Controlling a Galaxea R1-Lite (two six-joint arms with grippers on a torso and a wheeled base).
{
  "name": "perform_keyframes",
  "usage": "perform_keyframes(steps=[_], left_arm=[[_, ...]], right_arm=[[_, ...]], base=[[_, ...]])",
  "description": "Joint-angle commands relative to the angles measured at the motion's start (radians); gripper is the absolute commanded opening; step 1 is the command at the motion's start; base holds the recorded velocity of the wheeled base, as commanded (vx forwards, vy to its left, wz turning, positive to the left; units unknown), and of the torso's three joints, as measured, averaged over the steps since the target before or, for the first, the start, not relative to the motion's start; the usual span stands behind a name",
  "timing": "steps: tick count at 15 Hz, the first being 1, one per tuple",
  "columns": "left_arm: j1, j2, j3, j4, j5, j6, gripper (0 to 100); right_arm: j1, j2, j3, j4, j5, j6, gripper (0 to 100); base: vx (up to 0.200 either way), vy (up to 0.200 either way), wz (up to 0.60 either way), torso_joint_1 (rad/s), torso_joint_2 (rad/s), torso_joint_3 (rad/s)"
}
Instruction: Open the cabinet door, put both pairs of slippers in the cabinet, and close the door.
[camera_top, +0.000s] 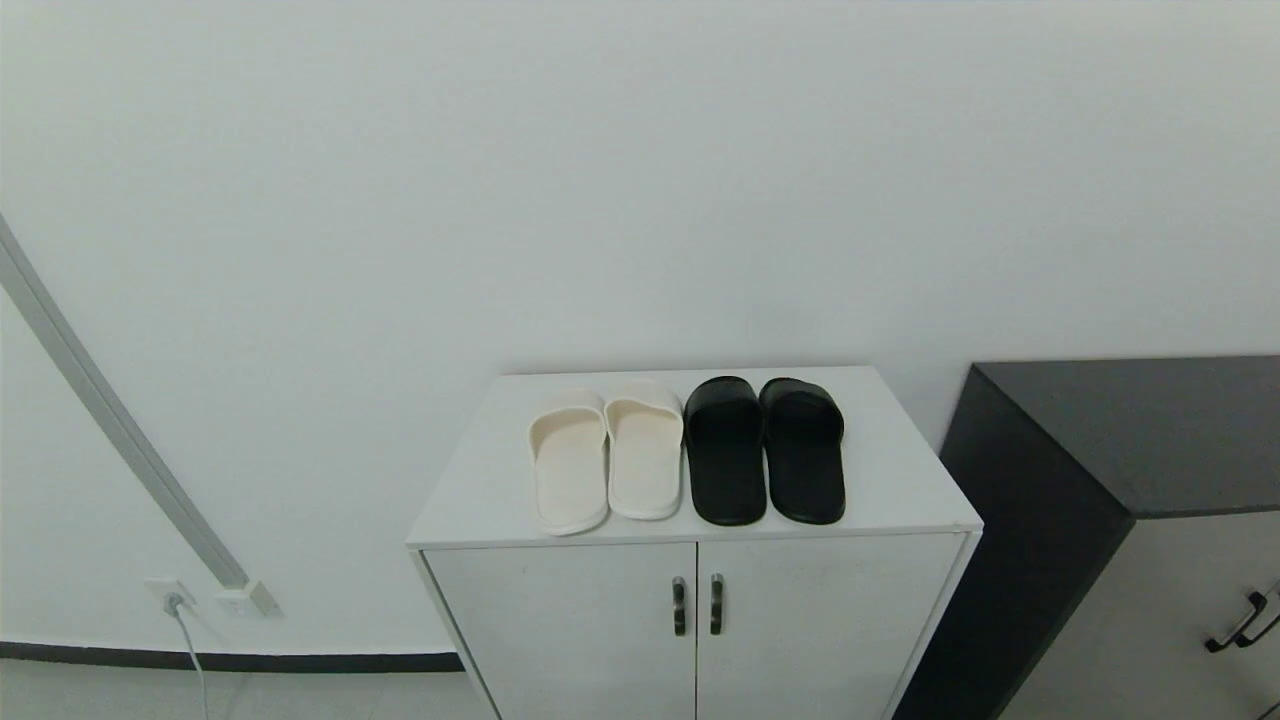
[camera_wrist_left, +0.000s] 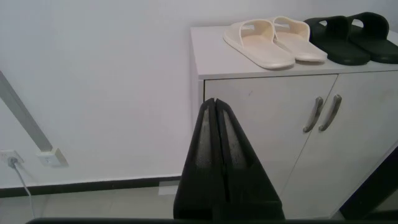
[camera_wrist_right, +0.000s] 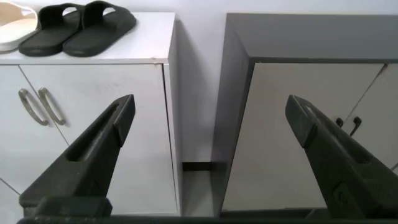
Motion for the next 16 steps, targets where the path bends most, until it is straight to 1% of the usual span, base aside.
perform_keyframes(steps=[1, 3, 4, 5, 6, 7, 8, 9, 11, 13, 14, 15, 16], left_arm=[[0.000, 0.002, 0.000, 0.001, 0.000, 0.000, 0], [0.000, 0.002, 0.000, 0.001, 0.000, 0.000, 0], [0.000, 0.002, 0.000, 0.001, -0.001, 0.000, 0], [0.000, 0.002, 0.000, 0.001, -0.001, 0.000, 0], [0.000, 0.002, 0.000, 0.001, 0.000, 0.000, 0], [0.000, 0.002, 0.000, 0.001, -0.001, 0.000, 0], [0.000, 0.002, 0.000, 0.001, -0.001, 0.000, 0], [0.000, 0.002, 0.000, 0.001, -0.001, 0.001, 0], [0.000, 0.002, 0.000, 0.001, -0.001, 0.003, 0], [0.000, 0.002, 0.000, 0.001, -0.001, 0.003, 0], [0.000, 0.002, 0.000, 0.001, -0.001, 0.003, 0], [0.000, 0.002, 0.000, -0.001, -0.001, 0.003, 0], [0.000, 0.002, 0.000, 0.001, -0.001, 0.001, 0]], right_arm=[[0.000, 0.000, 0.000, -0.003, 0.008, -0.007, 100], [0.000, 0.009, -0.001, -0.004, 0.008, -0.009, 100], [0.002, 0.087, -0.155, -0.020, 0.007, 0.048, 100], [0.009, 0.190, -0.351, 0.019, 0.007, 0.186, 100], [0.008, 0.219, -0.377, 0.048, 0.010, 0.194, 100], [0.005, 0.288, -0.304, 0.161, 0.060, 0.028, 100], [0.012, 0.313, -0.230, 0.144, 0.085, 0.002, 100], [0.025, 0.357, -0.190, 0.103, 0.122, -0.007, 100], [0.034, 0.514, -0.192, -0.006, 0.185, -0.007, 100], [0.084, 0.673, -0.201, -0.099, 0.194, -0.007, 100], [0.169, 0.801, -0.212, -0.198, 0.185, 0.014, 100], [0.242, 0.907, -0.233, -0.280, 0.152, 0.062, 100], [0.319, 0.982, -0.264, -0.331, 0.091, 0.099, 100]], base=[[0.000, 0.000, 0.00, 0.000, 0.00, 0.000], [0.000, 0.000, 0.00, 0.000, 0.00, 0.000], [0.000, 0.000, 0.00, 0.000, 0.00, 0.000], [0.000, 0.000, 0.00, 0.000, 0.00, 0.000], [0.000, 0.000, 0.00, 0.000, 0.00, 0.000], [0.000, 0.000, 0.00, 0.000, 0.00, 0.000], [0.000, 0.000, 0.00, 0.000, 0.00, 0.000], [0.000, 0.000, 0.00, 0.000, 0.00, 0.000], [0.000, 0.000, 0.00, 0.000, 0.00, 0.000], [0.000, 0.000, 0.00, 0.000, 0.00, 0.000], [0.000, 0.000, 0.00, 0.000, 0.00, 0.000], [0.000, 0.000, 0.00, 0.000, 0.00, 0.000], [0.000, 0.000, 0.00, 0.000, 0.00, 0.000]])
